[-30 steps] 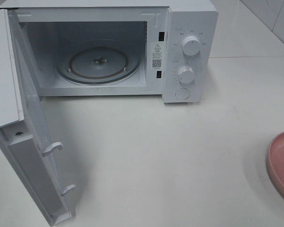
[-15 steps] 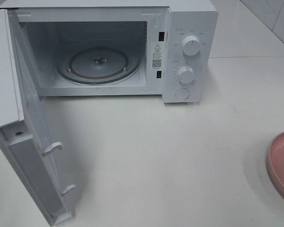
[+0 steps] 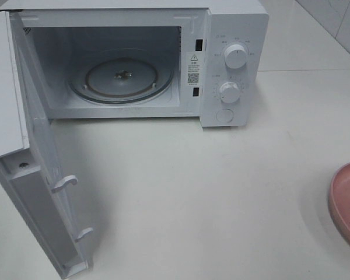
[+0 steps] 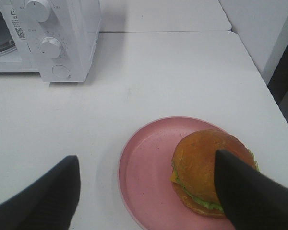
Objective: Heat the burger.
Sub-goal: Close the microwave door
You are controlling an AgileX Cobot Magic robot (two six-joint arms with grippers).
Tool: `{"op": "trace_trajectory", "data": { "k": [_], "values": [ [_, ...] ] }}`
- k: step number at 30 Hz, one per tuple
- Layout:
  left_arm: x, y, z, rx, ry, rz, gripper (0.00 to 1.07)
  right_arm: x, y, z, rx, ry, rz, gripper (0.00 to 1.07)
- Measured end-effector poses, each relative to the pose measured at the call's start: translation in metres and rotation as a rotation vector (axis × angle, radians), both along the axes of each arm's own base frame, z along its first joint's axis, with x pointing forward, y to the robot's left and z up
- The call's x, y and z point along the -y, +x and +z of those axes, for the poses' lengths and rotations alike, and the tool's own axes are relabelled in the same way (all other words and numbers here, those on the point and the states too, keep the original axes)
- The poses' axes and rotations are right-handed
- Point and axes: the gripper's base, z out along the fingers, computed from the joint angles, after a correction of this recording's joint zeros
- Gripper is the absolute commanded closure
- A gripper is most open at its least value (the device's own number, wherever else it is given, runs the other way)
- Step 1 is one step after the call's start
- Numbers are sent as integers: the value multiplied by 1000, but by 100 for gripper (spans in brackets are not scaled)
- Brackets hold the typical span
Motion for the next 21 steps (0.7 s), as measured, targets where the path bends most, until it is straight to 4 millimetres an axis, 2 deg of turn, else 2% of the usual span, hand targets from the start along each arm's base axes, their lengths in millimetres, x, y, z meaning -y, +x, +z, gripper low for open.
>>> {"op": "trace_trajectory", "data": {
  "k": [16, 21],
  "values": [
    [1, 0, 0, 1, -9, -6, 9, 0, 0, 0, 0, 0, 0, 34],
    [0, 0, 3, 26, -6, -2, 18, 0, 0, 0, 0, 0, 0, 34]
  ]
}}
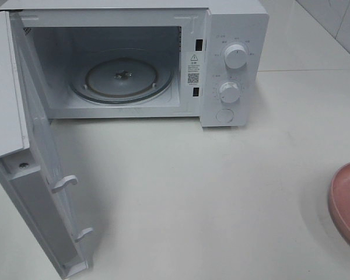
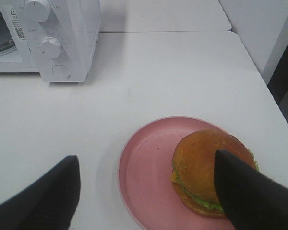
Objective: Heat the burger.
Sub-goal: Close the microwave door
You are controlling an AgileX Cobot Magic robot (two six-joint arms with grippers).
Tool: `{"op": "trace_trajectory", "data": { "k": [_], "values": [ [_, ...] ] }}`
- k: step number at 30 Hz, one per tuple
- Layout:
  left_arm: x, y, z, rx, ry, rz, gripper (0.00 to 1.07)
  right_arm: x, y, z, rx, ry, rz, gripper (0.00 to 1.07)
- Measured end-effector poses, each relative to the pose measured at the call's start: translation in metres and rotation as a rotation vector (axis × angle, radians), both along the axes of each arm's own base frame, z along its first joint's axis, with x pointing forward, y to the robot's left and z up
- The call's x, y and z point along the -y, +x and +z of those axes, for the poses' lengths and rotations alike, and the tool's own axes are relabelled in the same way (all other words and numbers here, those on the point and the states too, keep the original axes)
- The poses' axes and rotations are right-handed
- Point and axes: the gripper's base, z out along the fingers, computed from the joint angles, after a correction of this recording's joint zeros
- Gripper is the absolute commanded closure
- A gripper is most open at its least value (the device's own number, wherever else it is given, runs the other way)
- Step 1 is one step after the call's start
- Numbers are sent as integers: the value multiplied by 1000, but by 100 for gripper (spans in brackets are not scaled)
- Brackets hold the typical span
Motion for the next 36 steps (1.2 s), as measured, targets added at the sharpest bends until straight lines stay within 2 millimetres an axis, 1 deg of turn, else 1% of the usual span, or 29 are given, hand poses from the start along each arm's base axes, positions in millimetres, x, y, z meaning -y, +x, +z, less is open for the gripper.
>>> {"op": "trace_trajectory", "data": {
  "k": [1, 3, 5, 6, 7, 8, 9, 10, 11, 13, 14, 15, 16, 17, 18, 21, 23, 24, 25, 26, 27, 29, 32, 34, 36],
  "values": [
    [0, 2, 4, 13, 1, 3, 21, 0, 0, 0, 0, 0, 0, 34],
    [0, 4, 5, 14, 1, 4, 23, 0, 0, 0, 0, 0, 0, 34],
    [-1, 13, 8, 0, 3, 9, 28, 0, 0, 0, 0, 0, 0, 34],
    [-1, 13, 8, 0, 3, 9, 28, 0, 0, 0, 0, 0, 0, 34],
    [-1, 22, 10, -21, 1, 11, 36, 0, 0, 0, 0, 0, 0, 34],
    [-1, 22, 10, -21, 1, 11, 36, 0, 0, 0, 0, 0, 0, 34],
    [-2, 31, 11, -40, 1, 14, 48, 0, 0, 0, 0, 0, 0, 34],
    [-2, 34, 12, -46, 2, 15, 53, 0, 0, 0, 0, 0, 0, 34],
    [-2, 34, 12, -46, 2, 15, 53, 0, 0, 0, 0, 0, 0, 34],
    [-4, 51, 15, -55, 11, 25, 82, 0, 0, 0, 0, 0, 0, 34],
    [-4, 51, 15, -55, 11, 25, 82, 0, 0, 0, 0, 0, 0, 34],
    [-4, 55, 15, -56, 13, 28, 89, 0, 0, 0, 0, 0, 0, 34],
    [-4, 55, 15, -56, 13, 28, 89, 0, 0, 0, 0, 0, 0, 34],
    [-5, 62, 14, -48, 12, 30, 103, 0, 0, 0, 0, 0, 0, 34],
    [-5, 69, 12, -34, 11, 34, 107, 0, 0, 0, 0, 0, 0, 34],
    [-5, 72, 11, -29, 11, 36, 107, 0, 0, 0, 0, 0, 0, 34],
    [-6, 88, 2, 2, 9, 45, 107, 0, 0, 0, 0, 0, 0, 34],
    [-6, 88, 2, 2, 9, 45, 107, 0, 0, 0, 0, 0, 0, 34],
    [-7, 91, 0, 7, 9, 47, 107, 0, 0, 0, 0, 0, 0, 34],
    [-7, 99, -4, 29, 8, 53, 107, 0, 0, 0, 0, 0, 0, 34],
    [-7, 99, -4, 29, 8, 53, 107, 0, 0, 0, 0, 0, 0, 34],
    [-8, 111, -10, 80, 16, 59, 107, 0, 0, 0, 0, 0, 0, 34],
    [-9, 116, -12, 97, 19, 62, 107, 0, 0, 0, 0, 0, 0, 34],
    [-10, 130, -21, 152, 24, 73, 107, 0, 0, 0, 0, 0, 0, 34],
    [-11, 133, -24, 167, 25, 77, 107, 0, 0, 0, 0, 0, 0, 34]
  ]
}}
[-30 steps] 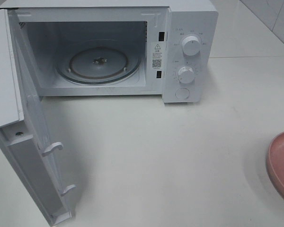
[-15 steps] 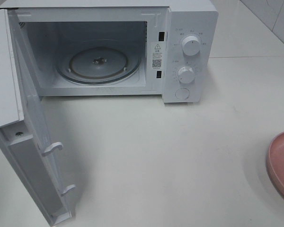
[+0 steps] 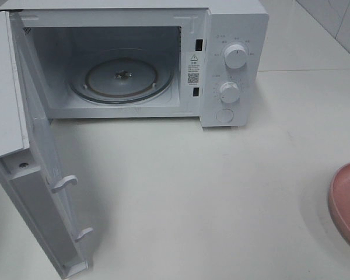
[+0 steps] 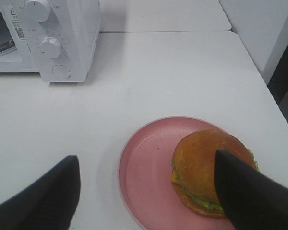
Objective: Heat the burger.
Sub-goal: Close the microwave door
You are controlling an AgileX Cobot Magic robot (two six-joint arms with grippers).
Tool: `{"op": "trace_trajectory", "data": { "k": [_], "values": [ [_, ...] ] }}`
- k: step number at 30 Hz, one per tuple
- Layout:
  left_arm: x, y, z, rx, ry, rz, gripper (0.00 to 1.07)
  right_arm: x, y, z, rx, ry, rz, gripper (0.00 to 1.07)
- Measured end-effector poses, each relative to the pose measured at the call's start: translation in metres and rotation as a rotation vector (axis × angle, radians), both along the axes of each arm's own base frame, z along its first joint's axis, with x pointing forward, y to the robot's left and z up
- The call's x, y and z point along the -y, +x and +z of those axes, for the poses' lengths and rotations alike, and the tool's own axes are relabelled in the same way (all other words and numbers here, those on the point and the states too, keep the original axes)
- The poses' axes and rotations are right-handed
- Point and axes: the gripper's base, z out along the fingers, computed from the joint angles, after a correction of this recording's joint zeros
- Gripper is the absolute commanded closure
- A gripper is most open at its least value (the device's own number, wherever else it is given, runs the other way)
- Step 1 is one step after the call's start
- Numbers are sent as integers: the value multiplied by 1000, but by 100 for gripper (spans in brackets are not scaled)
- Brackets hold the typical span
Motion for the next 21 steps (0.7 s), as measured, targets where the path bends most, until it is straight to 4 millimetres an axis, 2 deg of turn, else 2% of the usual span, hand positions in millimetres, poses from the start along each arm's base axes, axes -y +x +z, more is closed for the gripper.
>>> {"op": "trace_trajectory", "data": {
  "k": [6, 15, 21],
  "values": [
    [-2, 21, -15, 51, 12, 16, 107, 0, 0, 0, 0, 0, 0, 34],
    [-1, 42, -26, 55, -8, 15, 107, 0, 0, 0, 0, 0, 0, 34],
    [19, 55, -34, 65, 46, -150, 107, 0, 0, 0, 0, 0, 0, 34]
  ]
}}
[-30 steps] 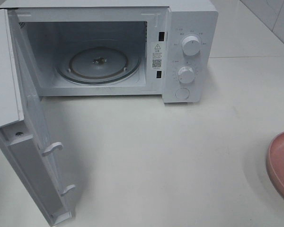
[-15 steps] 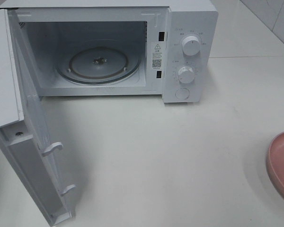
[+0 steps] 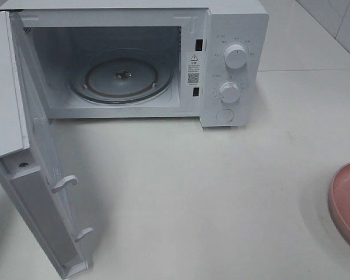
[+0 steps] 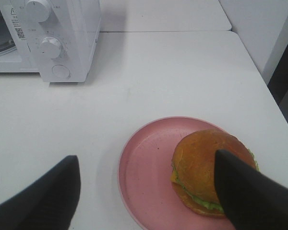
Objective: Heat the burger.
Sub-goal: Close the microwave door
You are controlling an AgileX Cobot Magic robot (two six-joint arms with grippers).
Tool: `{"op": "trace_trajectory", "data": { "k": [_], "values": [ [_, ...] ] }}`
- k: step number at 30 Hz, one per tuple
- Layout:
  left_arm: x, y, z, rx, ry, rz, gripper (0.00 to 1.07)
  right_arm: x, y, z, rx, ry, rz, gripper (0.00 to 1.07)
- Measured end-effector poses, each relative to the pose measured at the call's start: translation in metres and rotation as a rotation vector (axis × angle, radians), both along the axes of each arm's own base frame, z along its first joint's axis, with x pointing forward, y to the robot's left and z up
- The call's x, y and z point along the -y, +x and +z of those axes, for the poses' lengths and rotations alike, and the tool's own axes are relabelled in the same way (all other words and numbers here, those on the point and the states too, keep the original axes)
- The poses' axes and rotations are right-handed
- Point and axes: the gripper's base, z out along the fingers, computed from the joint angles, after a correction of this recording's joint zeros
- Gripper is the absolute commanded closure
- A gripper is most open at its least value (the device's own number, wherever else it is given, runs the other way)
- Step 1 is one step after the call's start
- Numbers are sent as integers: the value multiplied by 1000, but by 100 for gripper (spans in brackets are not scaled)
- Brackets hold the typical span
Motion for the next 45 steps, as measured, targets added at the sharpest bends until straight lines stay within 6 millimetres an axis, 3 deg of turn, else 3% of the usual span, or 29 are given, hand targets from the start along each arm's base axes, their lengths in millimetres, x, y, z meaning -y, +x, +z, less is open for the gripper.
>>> {"op": "trace_trajectory", "data": {
  "k": [17, 36, 38, 45],
  "values": [
    [29, 21, -22, 7, -94, -212, 107, 0, 0, 0, 0, 0, 0, 34],
    [69, 36, -20, -10, -118, -357, 107, 0, 0, 0, 0, 1, 1, 34],
    [82, 42, -17, -6, -135, -386, 107, 0, 0, 0, 0, 1, 1, 34],
    [100, 47, -18, -5, -131, -381, 107, 0, 0, 0, 0, 1, 1, 34]
  ]
}}
